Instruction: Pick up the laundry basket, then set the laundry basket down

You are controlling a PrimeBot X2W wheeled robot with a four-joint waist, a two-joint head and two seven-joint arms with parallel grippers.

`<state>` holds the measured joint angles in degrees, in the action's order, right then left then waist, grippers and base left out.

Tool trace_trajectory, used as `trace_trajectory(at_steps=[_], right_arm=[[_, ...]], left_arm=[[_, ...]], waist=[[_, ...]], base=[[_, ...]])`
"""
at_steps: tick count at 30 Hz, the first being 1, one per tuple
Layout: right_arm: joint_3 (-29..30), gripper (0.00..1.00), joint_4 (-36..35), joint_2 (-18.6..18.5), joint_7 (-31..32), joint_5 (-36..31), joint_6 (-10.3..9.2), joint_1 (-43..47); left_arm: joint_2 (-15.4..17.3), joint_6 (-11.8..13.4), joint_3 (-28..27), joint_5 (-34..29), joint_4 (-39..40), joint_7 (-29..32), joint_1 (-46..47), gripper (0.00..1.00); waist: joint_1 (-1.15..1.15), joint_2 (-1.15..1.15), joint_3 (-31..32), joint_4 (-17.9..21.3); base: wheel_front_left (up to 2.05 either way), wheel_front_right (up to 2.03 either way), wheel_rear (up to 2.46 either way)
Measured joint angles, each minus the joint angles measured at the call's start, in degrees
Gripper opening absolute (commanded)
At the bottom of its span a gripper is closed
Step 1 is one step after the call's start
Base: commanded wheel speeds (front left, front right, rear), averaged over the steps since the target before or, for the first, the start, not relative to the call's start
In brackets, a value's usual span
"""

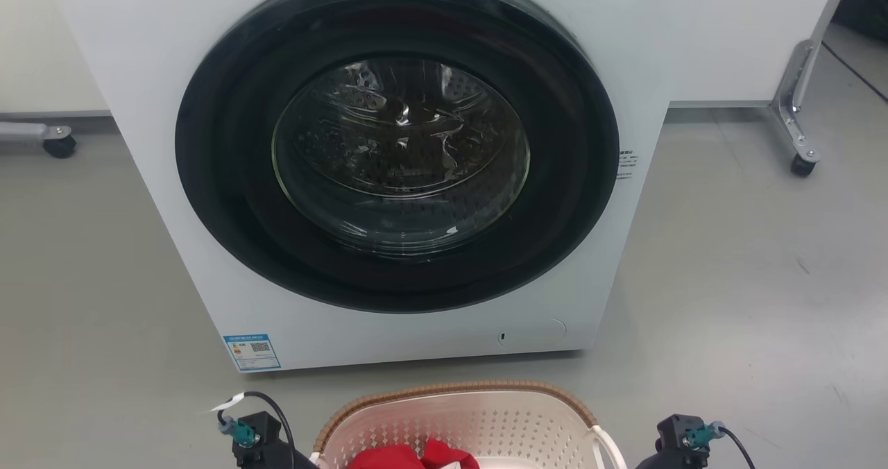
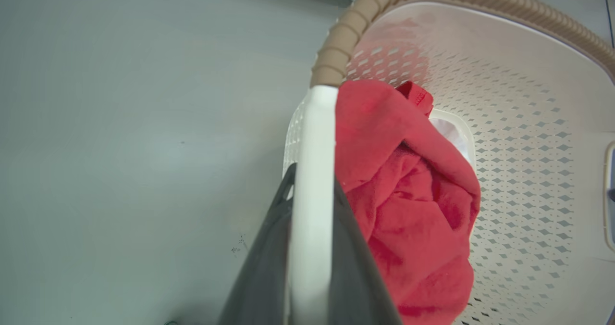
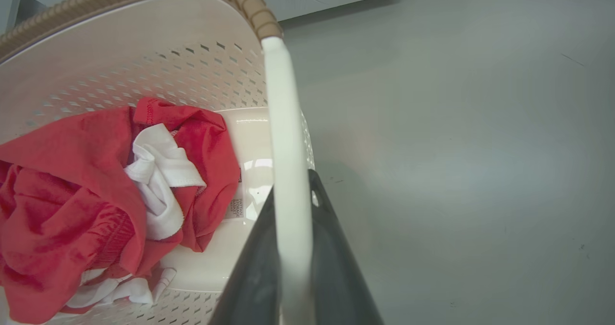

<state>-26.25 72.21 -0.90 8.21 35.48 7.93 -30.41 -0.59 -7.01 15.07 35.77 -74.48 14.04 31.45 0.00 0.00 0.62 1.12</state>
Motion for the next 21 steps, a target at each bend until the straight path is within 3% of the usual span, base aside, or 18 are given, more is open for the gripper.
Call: trace_trajectory(at_steps=[21], right_arm=[[-1.0,0.0,-0.7,0.1,1.8,1.9,-0.01,2.4]], left_arm=[[0.1,1.0,-0.1,0.8,0.0,1.5,-2.5,0.0]], waist=[[0.01,-0.01,2.0,-0.1]], base=[[0.0,0.0,0.0]])
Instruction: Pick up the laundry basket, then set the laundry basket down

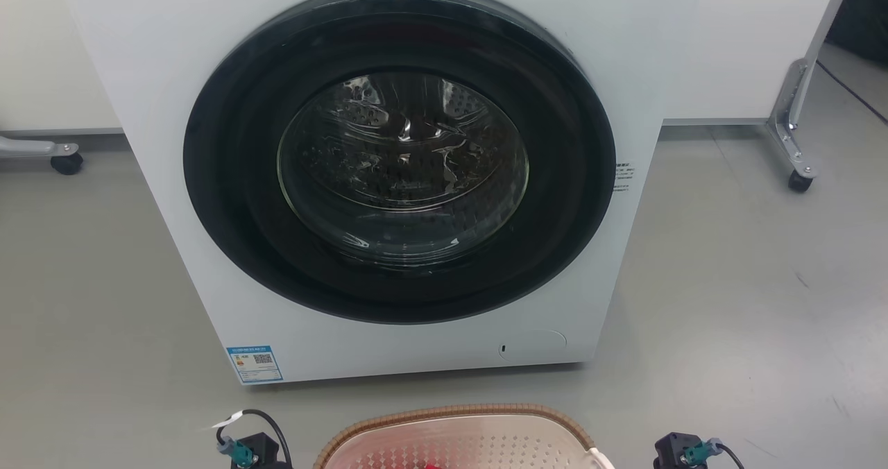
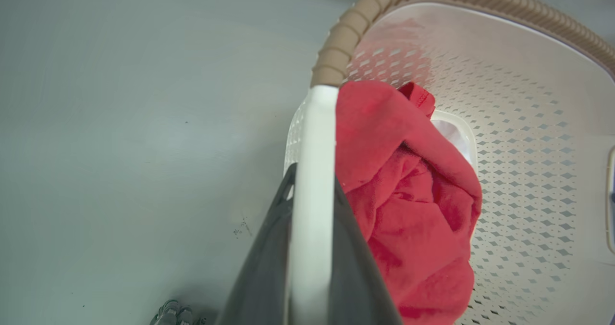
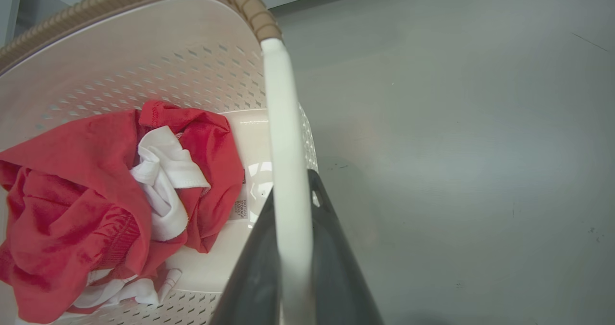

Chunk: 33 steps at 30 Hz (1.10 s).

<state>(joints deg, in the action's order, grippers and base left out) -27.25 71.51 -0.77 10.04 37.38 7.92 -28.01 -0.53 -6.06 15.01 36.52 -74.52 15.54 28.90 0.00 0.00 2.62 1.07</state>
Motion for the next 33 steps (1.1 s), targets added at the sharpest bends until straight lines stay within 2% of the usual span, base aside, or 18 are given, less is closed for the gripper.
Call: trace_trajectory(at_steps=[33], right_arm=[[-1.4,0.0,-0.7,-0.1,0.4,2.5,-0.01,0.4]], left_arm=[[0.2,0.5,0.5,1.3,0.0,0.7,0.0,0.0]], waist=[[0.0,0.0,-0.3,0.2]], base=[[0.0,0.0,0.0]])
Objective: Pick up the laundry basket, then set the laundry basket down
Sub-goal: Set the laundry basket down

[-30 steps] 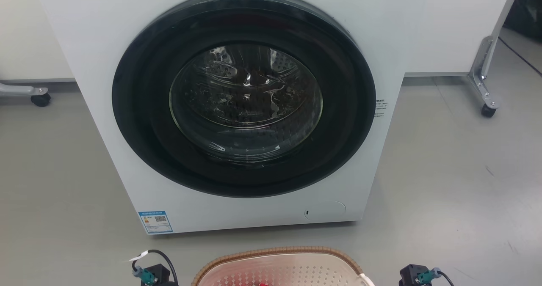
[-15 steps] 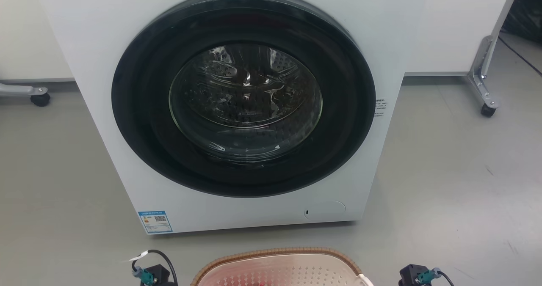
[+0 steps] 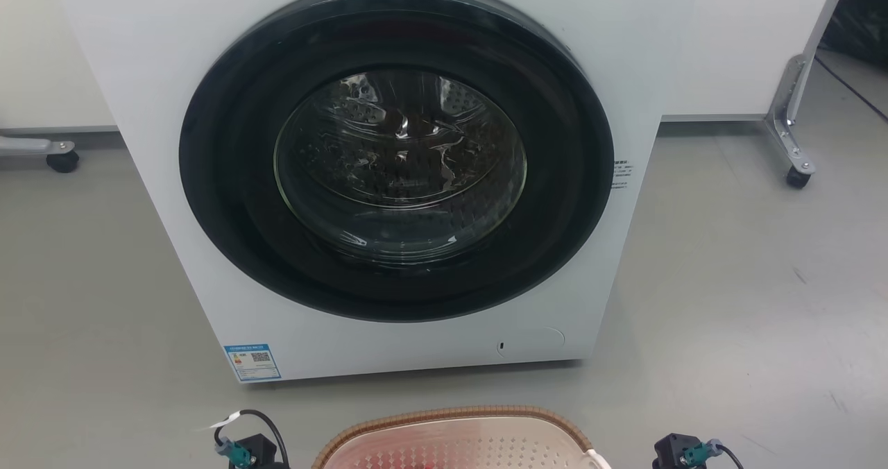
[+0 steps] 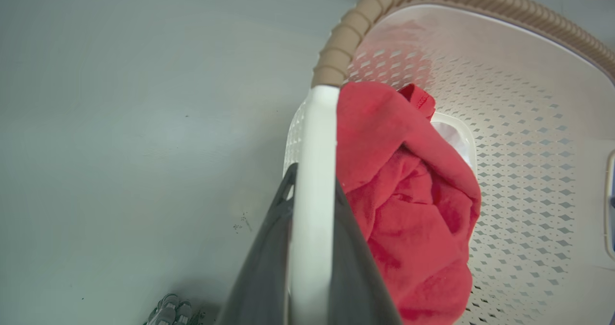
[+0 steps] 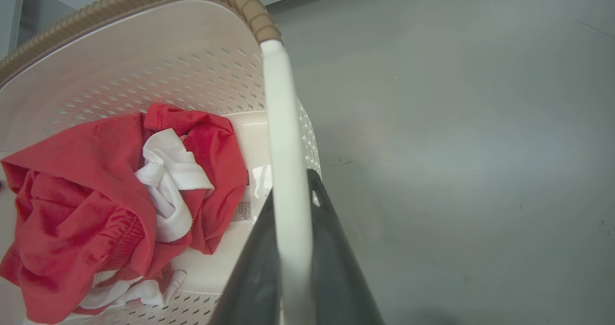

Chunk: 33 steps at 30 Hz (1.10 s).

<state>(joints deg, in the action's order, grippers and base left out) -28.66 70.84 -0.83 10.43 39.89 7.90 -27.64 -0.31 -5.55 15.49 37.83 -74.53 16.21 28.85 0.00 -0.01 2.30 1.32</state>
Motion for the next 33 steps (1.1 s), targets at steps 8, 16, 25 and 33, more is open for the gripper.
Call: trace_trajectory(at_steps=[8,16,25,33], right_arm=[[-0.1,0.0,-0.3,0.0,-1.5,0.1,0.0,-0.2],[-0.1,0.0,-0.5,-0.1,-3.7,0.2,0.0,-1.2],[0.1,0.0,-1.6,-0.6,-7.1,-0.1,0.0,-5.1],[0.3,0.0,-2.4,-1.1,-9.9,-0.3,-0.09,-9.1]], left_arm=[[0.0,0.0,-0.1,0.5,0.0,-1.1,0.0,0.0],[0.0,0.2,0.1,0.4,0.8,-3.6,0.3,0.0],[0.0,1.0,0.3,-0.2,2.5,-7.1,4.2,0.0],[0.1,1.5,0.5,-0.7,3.8,-10.4,7.8,0.0]], waist=[[0.0,0.0,-1.4,0.0],[0.0,0.0,-4.4,0.0],[0.01,0.0,-10.2,0.1],[0.01,0.0,-16.5,0.1]], base=[[0.0,0.0,0.0],[0.0,0.0,0.0],[0.0,0.0,0.0],[0.0,0.0,0.0]])
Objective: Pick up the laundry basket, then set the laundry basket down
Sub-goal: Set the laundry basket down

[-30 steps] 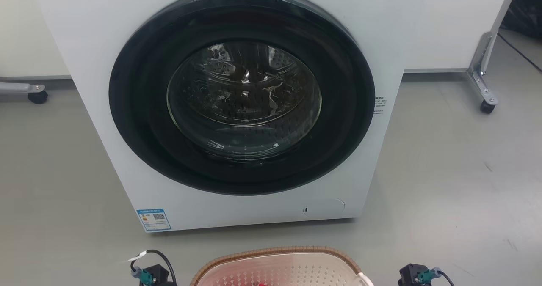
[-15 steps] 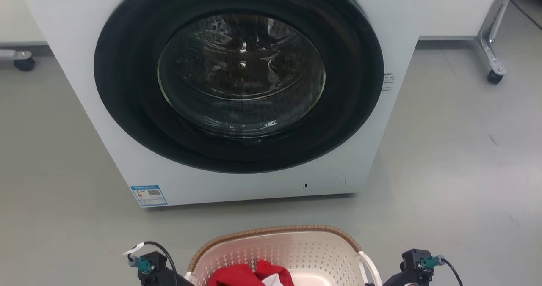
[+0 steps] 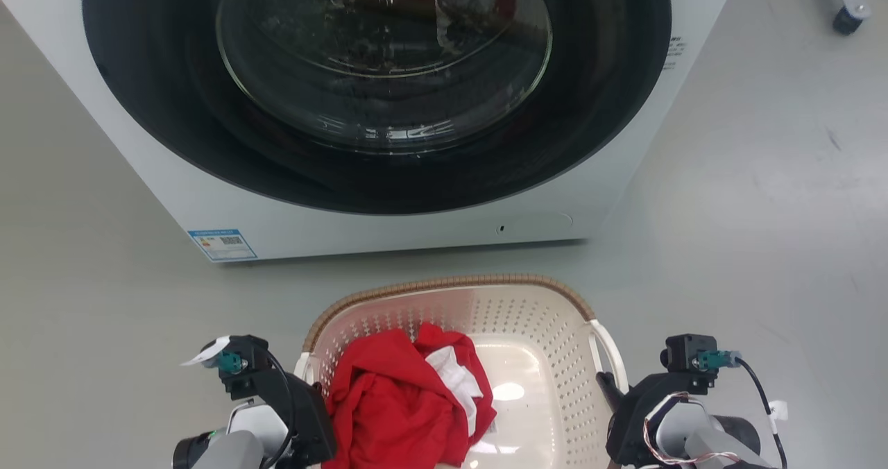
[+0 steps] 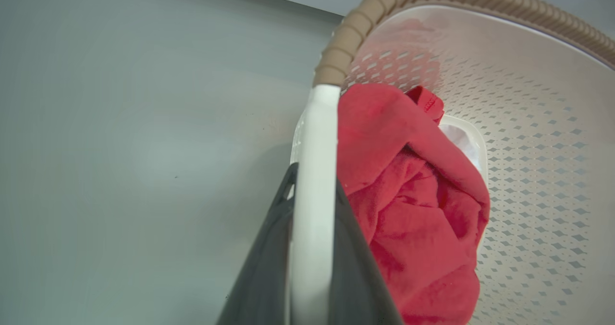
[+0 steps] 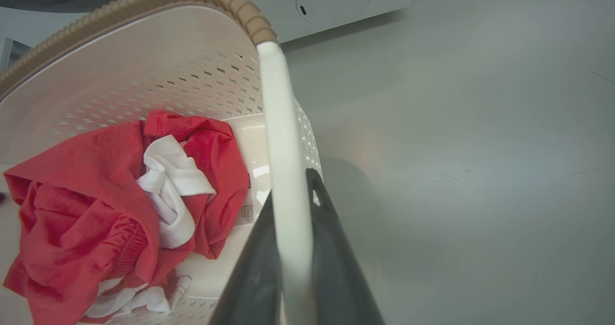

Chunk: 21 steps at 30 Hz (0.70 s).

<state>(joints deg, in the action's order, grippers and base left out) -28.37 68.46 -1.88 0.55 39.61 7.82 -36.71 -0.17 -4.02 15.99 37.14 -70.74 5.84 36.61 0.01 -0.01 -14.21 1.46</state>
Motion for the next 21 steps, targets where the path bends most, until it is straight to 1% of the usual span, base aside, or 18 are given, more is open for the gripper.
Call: trace_trajectory(at_steps=[3,5,12,17,21], right_arm=[[-0.1,0.0,-0.4,-0.3,-0.8,-0.4,-0.19,-1.7],[-0.1,0.0,-0.7,-0.4,-1.8,-0.5,-0.38,-2.8],[-0.4,0.0,-1.3,-0.9,-4.0,-1.4,-1.2,-6.5],[-0.7,0.0,-1.5,-1.1,-5.3,-2.4,-1.34,-9.3],[-0.9,0.0,-1.6,-1.2,-6.7,-2.9,-2.01,-11.4]], left_arm=[[0.1,0.1,0.1,-0.4,0.6,-1.1,1.6,0.0],[0.1,0.5,0.2,-1.1,0.9,-2.0,2.7,0.0],[0.3,0.6,0.3,-1.5,2.0,-4.8,5.9,0.0],[0.6,1.2,0.3,-1.9,2.5,-6.5,8.4,0.0],[0.6,1.5,0.6,-2.3,2.7,-8.1,10.4,0.0]], waist=[[0.0,0.0,-2.5,0.0],[0.0,0.0,-4.2,0.0],[0.0,0.0,-10.1,0.0],[0.0,0.0,-14.3,0.0],[0.0,-0.01,-17.7,-0.1]], base=[[0.0,0.0,0.0],[0.0,0.0,0.0],[0.0,0.0,0.0],[0.0,0.0,0.0],[0.0,0.0,0.0]])
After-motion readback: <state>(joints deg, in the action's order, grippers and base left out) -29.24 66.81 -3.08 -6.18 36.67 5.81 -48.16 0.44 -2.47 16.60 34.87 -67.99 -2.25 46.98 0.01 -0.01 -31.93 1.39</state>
